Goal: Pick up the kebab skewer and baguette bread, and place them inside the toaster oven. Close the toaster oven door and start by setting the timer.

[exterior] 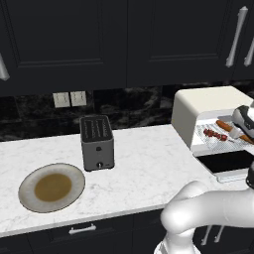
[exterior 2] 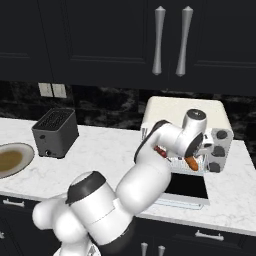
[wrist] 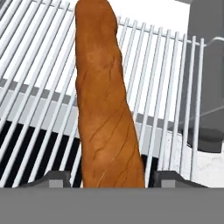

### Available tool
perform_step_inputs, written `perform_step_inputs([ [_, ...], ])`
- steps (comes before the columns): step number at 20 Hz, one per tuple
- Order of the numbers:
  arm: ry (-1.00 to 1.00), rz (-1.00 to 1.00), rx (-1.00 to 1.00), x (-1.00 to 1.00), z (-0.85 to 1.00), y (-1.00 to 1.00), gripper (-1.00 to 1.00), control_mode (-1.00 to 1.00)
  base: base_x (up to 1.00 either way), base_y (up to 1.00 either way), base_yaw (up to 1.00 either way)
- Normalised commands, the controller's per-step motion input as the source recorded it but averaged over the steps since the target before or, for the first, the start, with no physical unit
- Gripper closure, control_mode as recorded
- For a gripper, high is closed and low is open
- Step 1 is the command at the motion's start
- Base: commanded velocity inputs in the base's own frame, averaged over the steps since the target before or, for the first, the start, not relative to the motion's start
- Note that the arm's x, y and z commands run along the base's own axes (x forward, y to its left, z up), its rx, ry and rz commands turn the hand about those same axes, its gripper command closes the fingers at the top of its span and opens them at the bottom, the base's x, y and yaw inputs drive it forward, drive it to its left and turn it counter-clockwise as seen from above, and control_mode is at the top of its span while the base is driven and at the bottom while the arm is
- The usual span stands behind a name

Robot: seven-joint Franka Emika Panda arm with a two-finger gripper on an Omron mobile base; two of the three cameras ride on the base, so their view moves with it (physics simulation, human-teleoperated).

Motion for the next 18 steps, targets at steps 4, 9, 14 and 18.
perform_step_inputs([
  [4, -0.04, -0.07, -0.01, -0.31, 0.37, -0.02, -1.00, -1.00, 0.00, 0.00, 0.00],
  [9, -0.01, -0.09, 0.00, -0.32, 0.66, -0.04, -1.00, -1.00, 0.00, 0.00, 0.00],
  [14, -0.02, -0.17, 0.00, -0.85, 0.28, -0.12, -1.00, -1.00, 0.00, 0.00, 0.00],
  [18, 0.00, -0.39, 0.02, -1.00, 0.00, 0.01, -1.00, -1.00, 0.00, 0.00, 0.00],
])
